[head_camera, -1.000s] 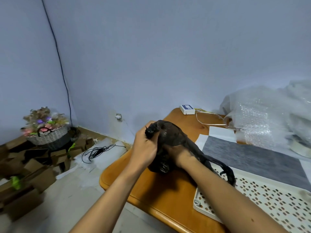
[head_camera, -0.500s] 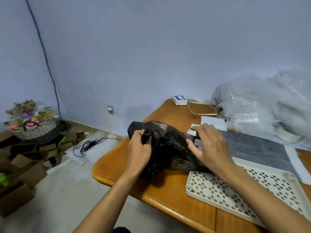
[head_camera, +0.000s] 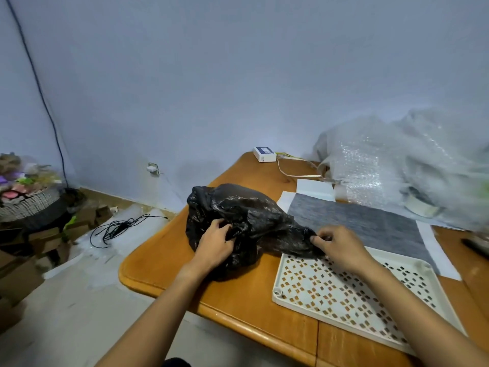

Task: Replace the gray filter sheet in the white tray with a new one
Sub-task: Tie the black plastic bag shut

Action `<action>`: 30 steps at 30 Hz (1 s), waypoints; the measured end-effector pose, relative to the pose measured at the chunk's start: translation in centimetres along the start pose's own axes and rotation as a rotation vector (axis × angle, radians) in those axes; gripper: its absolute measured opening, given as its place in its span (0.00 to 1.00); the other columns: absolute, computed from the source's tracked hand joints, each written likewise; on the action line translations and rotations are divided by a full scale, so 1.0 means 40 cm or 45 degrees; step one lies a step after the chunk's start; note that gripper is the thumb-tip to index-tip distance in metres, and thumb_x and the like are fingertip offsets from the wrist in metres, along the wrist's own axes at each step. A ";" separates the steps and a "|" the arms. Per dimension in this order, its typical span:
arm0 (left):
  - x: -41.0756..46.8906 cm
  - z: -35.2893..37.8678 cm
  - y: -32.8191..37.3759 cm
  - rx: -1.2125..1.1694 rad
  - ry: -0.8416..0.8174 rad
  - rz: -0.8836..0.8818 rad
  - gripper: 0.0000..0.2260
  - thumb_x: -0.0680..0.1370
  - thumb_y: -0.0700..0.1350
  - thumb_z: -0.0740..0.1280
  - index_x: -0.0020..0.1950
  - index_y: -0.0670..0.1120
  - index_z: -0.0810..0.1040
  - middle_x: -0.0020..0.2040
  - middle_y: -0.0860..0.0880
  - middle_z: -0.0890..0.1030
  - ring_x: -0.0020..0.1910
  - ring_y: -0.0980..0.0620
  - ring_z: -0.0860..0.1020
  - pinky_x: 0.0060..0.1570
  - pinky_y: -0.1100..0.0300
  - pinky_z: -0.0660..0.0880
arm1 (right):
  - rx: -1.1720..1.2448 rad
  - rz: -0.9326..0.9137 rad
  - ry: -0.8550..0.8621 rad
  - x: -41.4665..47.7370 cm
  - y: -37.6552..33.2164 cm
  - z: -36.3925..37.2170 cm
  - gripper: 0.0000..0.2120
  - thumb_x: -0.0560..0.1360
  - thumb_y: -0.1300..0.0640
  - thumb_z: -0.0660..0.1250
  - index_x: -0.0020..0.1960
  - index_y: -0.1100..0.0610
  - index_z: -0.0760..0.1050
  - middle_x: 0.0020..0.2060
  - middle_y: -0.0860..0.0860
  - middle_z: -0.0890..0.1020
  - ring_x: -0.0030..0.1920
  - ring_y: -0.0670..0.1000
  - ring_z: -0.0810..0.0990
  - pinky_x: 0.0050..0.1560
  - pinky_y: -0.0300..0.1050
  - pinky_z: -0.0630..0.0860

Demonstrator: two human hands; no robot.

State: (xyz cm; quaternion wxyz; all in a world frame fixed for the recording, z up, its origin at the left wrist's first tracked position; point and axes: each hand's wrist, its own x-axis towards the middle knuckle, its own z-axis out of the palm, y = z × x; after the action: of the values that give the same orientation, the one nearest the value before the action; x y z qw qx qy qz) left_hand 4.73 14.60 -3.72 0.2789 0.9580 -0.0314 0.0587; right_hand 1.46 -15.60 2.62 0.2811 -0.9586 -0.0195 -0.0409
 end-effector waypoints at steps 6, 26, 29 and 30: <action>0.082 0.026 0.024 0.150 -0.120 0.118 0.21 0.81 0.44 0.64 0.74 0.44 0.71 0.78 0.42 0.62 0.73 0.36 0.67 0.73 0.44 0.63 | 0.447 -0.020 0.067 -0.023 0.002 -0.028 0.15 0.81 0.51 0.66 0.38 0.53 0.82 0.35 0.48 0.84 0.39 0.49 0.81 0.42 0.46 0.72; -0.113 -0.326 0.213 -0.824 0.212 0.129 0.12 0.81 0.41 0.68 0.63 0.52 0.77 0.48 0.46 0.85 0.32 0.46 0.83 0.39 0.58 0.81 | 1.102 -0.735 0.112 -0.020 -0.333 -0.054 0.15 0.78 0.60 0.63 0.33 0.60 0.76 0.52 0.57 0.86 0.58 0.53 0.82 0.56 0.43 0.79; -0.160 -0.355 0.228 -0.863 0.219 0.181 0.10 0.83 0.38 0.64 0.60 0.50 0.80 0.40 0.46 0.84 0.29 0.41 0.80 0.34 0.59 0.77 | 1.119 -0.753 0.083 -0.028 -0.369 -0.034 0.13 0.82 0.60 0.63 0.42 0.61 0.80 0.38 0.57 0.85 0.41 0.57 0.84 0.43 0.47 0.80; -0.170 -0.361 0.229 -0.870 0.237 0.174 0.10 0.83 0.38 0.63 0.56 0.49 0.82 0.37 0.44 0.83 0.30 0.39 0.78 0.34 0.58 0.76 | 1.115 -0.758 0.078 -0.031 -0.377 -0.027 0.12 0.83 0.60 0.63 0.44 0.60 0.81 0.35 0.54 0.83 0.37 0.54 0.82 0.40 0.43 0.79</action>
State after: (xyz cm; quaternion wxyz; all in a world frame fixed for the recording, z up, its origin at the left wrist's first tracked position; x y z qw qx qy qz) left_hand -4.22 14.82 12.37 0.5802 0.7957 -0.0878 0.1504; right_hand -0.76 -3.53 11.53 0.6317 -0.7029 -0.2979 -0.1351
